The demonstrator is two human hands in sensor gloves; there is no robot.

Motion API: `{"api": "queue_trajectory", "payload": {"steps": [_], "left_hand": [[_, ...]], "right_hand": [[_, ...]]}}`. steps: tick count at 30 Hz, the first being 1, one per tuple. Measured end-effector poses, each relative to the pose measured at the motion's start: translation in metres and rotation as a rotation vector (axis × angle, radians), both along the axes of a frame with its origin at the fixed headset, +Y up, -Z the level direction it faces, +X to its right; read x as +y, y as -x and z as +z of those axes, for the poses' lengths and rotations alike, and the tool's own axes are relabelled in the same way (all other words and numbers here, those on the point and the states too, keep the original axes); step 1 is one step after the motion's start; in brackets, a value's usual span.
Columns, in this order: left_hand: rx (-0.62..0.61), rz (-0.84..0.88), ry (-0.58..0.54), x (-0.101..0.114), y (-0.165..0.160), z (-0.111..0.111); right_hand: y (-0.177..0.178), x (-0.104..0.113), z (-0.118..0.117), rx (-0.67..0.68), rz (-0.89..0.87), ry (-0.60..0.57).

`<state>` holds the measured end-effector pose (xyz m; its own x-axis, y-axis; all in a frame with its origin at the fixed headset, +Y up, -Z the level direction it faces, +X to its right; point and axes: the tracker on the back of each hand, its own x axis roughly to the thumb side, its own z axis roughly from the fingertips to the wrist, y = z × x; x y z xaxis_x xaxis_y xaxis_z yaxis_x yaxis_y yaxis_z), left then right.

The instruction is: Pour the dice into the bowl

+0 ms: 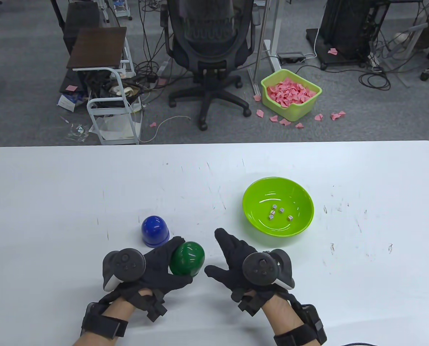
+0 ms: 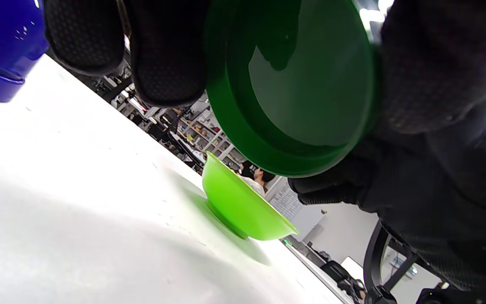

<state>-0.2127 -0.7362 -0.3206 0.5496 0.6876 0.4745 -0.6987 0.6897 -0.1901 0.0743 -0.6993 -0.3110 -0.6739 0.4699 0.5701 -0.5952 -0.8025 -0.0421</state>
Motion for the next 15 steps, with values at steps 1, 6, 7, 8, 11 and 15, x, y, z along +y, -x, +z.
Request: {"api": "queue_trajectory", "payload": {"steps": [1, 6, 7, 8, 11, 15], "left_hand": [[0.008, 0.006, 0.006, 0.000, 0.002, -0.001], [0.037, 0.045, 0.038, -0.002, 0.008, -0.004], [0.039, 0.046, 0.042, -0.003, 0.009, -0.004], [0.045, 0.047, 0.043, -0.003, 0.010, -0.005], [0.053, 0.052, 0.054, -0.004, 0.013, -0.006], [0.051, 0.076, 0.051, -0.002, 0.015, -0.006]], "right_hand": [[-0.005, 0.000, -0.002, -0.022, 0.021, -0.012], [-0.024, -0.001, -0.008, -0.100, 0.060, -0.041], [-0.026, -0.001, -0.009, -0.107, 0.051, -0.038], [-0.029, -0.001, -0.010, -0.117, 0.041, -0.032], [-0.034, -0.002, -0.013, -0.133, 0.026, -0.022], [-0.037, -0.002, -0.014, -0.141, 0.013, -0.016]]}}
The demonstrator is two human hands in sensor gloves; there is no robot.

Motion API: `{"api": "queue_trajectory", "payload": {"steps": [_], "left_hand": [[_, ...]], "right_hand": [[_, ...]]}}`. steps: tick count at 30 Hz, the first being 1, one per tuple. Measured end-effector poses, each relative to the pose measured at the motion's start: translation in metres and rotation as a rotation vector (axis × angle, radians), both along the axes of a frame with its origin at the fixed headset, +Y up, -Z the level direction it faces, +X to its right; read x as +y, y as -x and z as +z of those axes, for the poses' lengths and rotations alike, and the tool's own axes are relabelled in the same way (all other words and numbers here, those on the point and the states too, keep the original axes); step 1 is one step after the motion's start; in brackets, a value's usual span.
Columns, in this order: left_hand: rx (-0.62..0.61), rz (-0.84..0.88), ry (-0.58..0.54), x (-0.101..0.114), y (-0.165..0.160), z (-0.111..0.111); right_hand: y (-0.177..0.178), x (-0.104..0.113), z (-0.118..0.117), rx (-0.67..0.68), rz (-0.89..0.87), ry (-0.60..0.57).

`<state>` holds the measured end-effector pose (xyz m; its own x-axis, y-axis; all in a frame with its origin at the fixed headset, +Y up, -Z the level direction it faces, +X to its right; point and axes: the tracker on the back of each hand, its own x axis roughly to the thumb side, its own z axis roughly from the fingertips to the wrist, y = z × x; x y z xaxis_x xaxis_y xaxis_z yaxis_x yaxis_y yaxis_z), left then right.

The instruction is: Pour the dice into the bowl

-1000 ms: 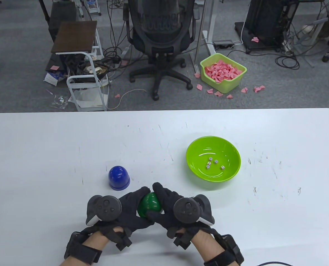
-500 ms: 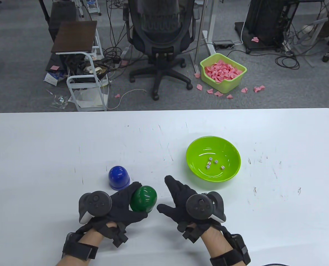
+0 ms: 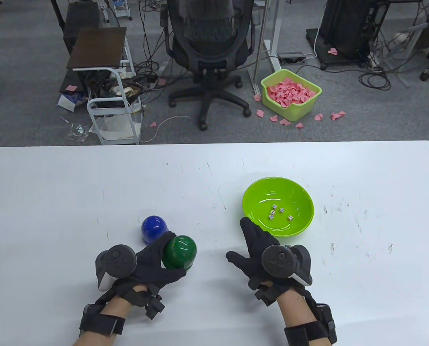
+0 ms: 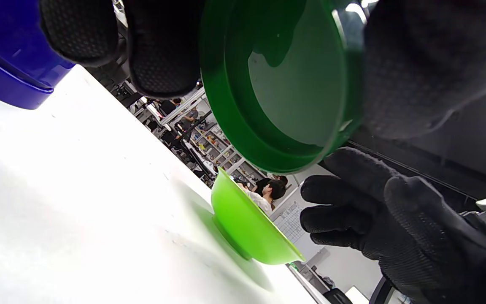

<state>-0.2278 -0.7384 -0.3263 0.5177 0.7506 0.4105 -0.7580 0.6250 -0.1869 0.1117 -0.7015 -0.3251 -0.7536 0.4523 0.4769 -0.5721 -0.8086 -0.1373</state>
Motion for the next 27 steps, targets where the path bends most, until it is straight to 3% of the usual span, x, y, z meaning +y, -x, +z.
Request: {"api": "queue_trajectory", "payload": {"steps": [11, 27], "left_hand": [[-0.021, -0.131, -0.024, 0.021, -0.010, 0.000], [-0.058, -0.372, 0.166, -0.006, -0.001, -0.001]], "right_hand": [[-0.004, 0.004, 0.000, 0.007, -0.039, -0.010], [-0.006, 0.006, 0.001, 0.002, -0.036, -0.010]]}}
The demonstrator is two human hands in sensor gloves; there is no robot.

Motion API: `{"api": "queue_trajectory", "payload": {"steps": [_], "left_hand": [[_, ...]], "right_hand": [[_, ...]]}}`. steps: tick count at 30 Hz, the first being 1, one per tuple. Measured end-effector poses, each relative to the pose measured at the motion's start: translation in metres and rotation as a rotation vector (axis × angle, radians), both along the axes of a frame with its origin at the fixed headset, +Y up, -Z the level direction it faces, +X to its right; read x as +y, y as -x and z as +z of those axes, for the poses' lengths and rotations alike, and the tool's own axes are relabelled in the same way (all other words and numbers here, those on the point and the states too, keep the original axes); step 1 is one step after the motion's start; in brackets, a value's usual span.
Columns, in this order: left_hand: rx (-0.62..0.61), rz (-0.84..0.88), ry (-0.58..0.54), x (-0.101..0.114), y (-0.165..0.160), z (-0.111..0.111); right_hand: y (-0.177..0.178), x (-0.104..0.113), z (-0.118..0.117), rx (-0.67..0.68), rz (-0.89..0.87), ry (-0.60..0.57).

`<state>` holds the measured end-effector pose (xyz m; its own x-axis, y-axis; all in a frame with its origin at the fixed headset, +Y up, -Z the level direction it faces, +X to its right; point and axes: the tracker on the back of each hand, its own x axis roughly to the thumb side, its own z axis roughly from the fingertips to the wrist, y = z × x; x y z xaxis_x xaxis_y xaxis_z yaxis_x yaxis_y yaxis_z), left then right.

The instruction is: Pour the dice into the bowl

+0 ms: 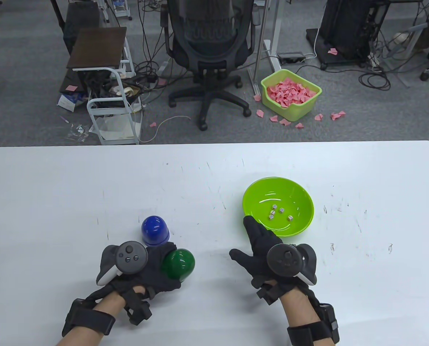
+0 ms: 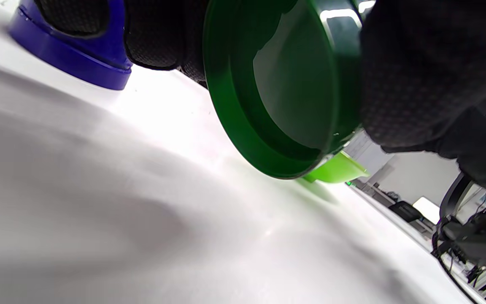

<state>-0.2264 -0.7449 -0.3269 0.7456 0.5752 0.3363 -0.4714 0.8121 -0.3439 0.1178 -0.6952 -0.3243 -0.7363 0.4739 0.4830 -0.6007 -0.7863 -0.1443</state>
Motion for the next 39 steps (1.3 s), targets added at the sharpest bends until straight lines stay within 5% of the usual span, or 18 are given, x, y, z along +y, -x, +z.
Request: {"api": "queue_trajectory", "payload": {"steps": [10, 39], "left_hand": [[-0.006, -0.047, 0.042, -0.016, -0.002, 0.000], [0.001, -0.347, 0.115, -0.016, -0.002, 0.006]], "right_hand": [[-0.001, 0.001, 0.000, -0.001, 0.001, 0.005], [-0.002, 0.004, 0.001, -0.002, -0.002, 0.009]]}}
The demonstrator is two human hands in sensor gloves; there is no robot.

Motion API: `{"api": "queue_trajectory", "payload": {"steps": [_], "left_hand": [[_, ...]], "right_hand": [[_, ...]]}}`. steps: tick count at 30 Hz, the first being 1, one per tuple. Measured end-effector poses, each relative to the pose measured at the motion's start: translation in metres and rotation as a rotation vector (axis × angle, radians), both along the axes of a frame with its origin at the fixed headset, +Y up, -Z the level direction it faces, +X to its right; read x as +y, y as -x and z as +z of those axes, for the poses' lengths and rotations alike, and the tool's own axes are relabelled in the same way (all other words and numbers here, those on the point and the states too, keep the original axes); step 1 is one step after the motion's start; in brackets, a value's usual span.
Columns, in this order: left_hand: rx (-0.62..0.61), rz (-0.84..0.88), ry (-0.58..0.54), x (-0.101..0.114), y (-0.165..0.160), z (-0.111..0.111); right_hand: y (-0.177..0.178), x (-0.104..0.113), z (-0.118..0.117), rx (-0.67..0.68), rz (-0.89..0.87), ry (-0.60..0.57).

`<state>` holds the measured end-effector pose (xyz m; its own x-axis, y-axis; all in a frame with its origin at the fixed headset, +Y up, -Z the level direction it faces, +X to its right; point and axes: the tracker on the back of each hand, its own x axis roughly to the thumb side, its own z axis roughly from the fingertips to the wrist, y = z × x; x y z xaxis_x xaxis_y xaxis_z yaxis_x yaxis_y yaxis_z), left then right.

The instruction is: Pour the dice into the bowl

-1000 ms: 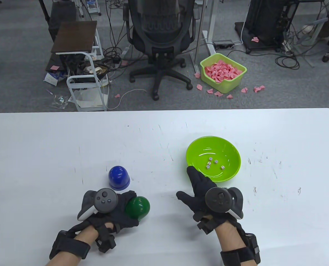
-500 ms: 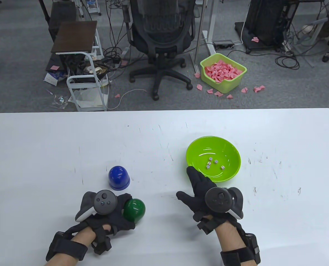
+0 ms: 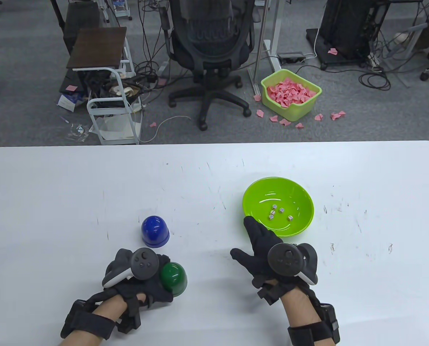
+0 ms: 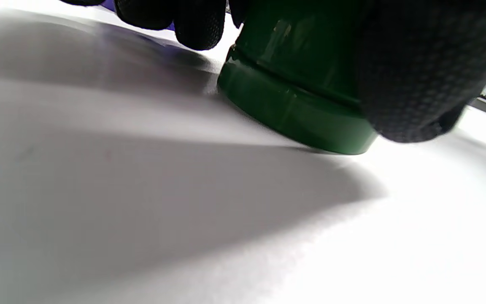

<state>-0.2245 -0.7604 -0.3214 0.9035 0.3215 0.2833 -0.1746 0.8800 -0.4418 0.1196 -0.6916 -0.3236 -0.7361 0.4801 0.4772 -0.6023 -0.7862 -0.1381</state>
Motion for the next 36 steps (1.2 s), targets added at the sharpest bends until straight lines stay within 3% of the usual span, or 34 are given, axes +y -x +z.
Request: {"api": "queue_trajectory", "payload": {"steps": [11, 20, 27, 36], "left_hand": [[0.070, 0.021, 0.072, 0.040, 0.023, -0.016], [0.232, 0.178, -0.127, 0.071, 0.042, -0.045], [0.290, 0.102, -0.202, 0.064, 0.031, -0.069], [0.327, -0.015, -0.142, 0.029, 0.011, -0.096]], "right_hand": [[0.000, 0.000, 0.000, 0.010, 0.001, 0.018], [-0.001, 0.000, -0.001, 0.005, 0.003, 0.024], [-0.001, 0.000, -0.001, 0.004, 0.008, 0.030], [-0.001, 0.000, -0.001, 0.007, 0.015, 0.038]]}}
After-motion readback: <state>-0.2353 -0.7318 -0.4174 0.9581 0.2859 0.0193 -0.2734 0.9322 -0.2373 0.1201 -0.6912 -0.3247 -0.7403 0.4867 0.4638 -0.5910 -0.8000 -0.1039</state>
